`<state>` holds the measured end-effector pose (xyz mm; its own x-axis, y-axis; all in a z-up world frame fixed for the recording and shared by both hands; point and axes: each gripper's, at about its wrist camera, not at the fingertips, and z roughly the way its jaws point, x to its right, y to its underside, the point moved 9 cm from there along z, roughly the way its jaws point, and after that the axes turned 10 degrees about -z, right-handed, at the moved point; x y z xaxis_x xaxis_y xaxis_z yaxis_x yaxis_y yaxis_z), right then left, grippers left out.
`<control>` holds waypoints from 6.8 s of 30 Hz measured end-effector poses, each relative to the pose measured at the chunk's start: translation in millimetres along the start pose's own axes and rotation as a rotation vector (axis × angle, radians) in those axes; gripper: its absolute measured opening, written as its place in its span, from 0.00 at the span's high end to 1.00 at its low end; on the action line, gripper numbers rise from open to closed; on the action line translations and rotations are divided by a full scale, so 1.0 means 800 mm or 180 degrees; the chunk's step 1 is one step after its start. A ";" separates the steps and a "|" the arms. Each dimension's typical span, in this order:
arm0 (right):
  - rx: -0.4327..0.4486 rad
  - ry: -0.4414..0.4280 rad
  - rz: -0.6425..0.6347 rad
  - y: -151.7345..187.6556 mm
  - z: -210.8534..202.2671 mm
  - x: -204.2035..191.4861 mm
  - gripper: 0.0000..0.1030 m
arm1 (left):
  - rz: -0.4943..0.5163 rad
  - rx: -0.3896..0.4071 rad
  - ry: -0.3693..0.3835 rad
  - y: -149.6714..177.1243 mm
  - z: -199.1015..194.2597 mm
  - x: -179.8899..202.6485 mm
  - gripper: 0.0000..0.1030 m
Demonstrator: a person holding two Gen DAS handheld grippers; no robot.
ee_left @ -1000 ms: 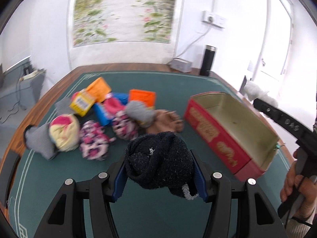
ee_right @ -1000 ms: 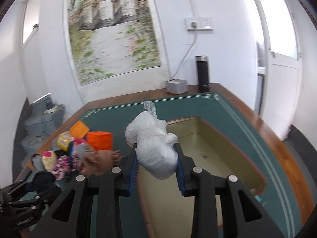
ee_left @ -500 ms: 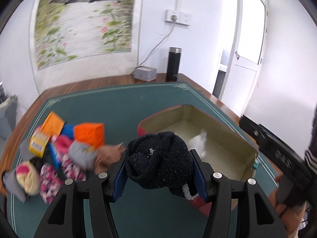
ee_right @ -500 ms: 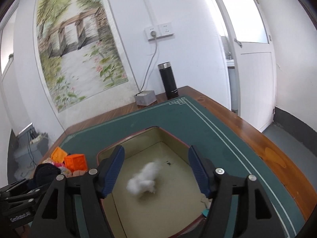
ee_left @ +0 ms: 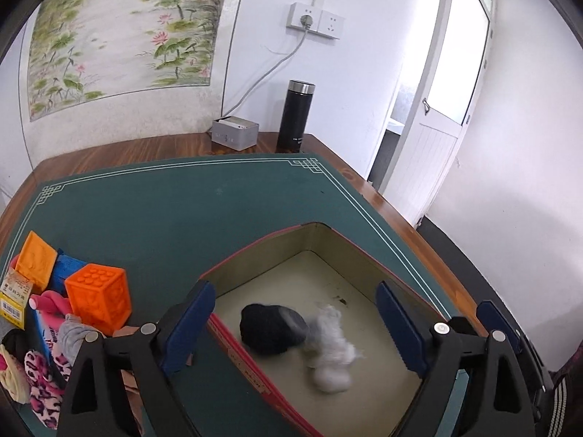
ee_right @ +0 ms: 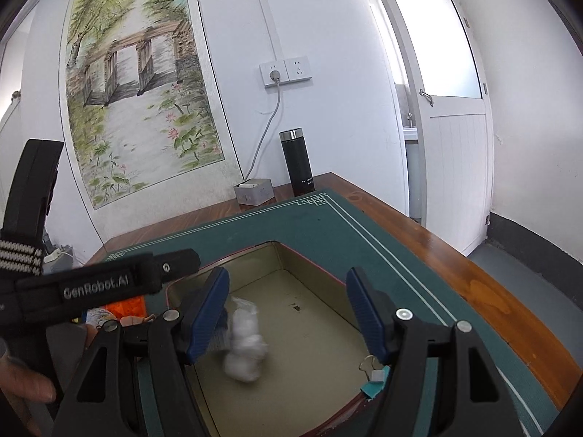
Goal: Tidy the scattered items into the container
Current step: 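Carry the hat and bag into the red tin and open both grippers, then grasp the grey sock with the left gripper while the right grasps the leopard plush, then carry the sock and plush into the red tin and release both, then grasp the rolled yellow-pink towel with the left gripper while the right reaches the scarf, then grasp the beige scarf with the right gripper while the left lifts the towel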
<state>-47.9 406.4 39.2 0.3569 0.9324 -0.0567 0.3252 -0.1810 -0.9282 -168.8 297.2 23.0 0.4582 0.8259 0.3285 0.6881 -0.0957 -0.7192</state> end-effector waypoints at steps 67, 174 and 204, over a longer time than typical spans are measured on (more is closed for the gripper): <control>-0.1088 -0.2109 -0.1425 0.124 0.050 -0.430 0.59 | -0.1522 0.0692 -0.1336 0.081 -0.215 -0.465 0.81; -0.0314 -0.1281 -0.0987 0.029 0.018 -0.253 0.24 | -0.1298 0.0253 -0.1463 0.079 -0.135 -0.401 0.19; -0.0787 -0.1448 -0.1002 0.084 0.076 -0.294 0.24 | -0.1227 0.0378 -0.1455 0.087 -0.146 -0.366 0.35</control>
<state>-163.5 193.8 -32.5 -0.1821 0.9833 0.0044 0.5678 0.1088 -0.8160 -189.3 -16.2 -52.1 -0.1175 0.9462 0.3016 0.6768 0.2985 -0.6729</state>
